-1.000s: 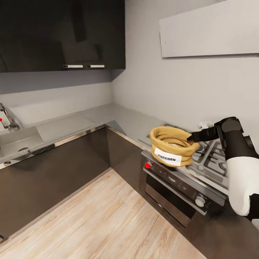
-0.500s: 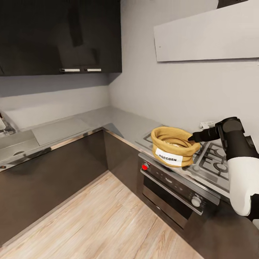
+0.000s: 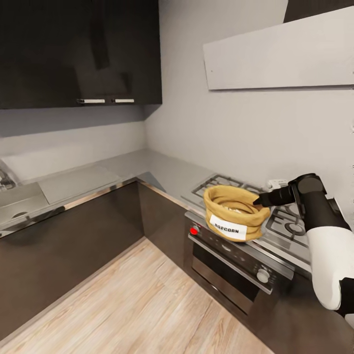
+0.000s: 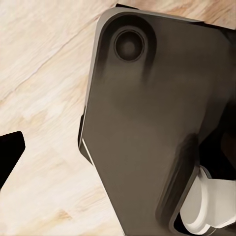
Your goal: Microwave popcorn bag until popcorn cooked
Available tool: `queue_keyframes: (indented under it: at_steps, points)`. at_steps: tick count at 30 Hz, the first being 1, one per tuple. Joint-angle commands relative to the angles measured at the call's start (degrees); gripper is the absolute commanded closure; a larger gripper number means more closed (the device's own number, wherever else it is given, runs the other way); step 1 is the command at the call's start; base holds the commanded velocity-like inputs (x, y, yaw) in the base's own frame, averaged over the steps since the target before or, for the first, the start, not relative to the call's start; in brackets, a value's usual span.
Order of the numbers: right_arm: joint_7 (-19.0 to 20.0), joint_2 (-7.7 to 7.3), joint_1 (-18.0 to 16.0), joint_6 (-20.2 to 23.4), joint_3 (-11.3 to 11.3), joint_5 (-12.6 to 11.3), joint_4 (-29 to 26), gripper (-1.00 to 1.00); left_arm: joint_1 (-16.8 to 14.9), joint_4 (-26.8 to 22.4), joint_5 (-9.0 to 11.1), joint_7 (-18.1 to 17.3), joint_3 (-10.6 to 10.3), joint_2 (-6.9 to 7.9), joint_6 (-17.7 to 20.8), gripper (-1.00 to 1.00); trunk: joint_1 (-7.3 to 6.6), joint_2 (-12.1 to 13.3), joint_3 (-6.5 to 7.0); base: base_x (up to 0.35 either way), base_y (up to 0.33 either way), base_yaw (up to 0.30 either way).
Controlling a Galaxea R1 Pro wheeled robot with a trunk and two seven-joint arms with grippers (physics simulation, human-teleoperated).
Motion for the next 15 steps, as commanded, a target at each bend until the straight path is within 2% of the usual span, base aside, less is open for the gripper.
queue_keyframes:
  at_steps: [1,15]
  points:
    - [0.56,0.04,-0.02,0.15,-0.06,0.55,-0.04,1.00,-0.02,0.02,0.19,0.04,0.10,-0.01,-0.15,-1.00,0.01,-0.05,0.02,0.000,0.000,-0.076]
    - [0.63,0.11,0.04,0.15,-0.06,0.55,-0.04,1.00,-0.02,0.02,0.18,0.04,0.10,-0.01,-0.21,-1.00,0.01,-0.05,1.29,0.000,0.000,-0.075]
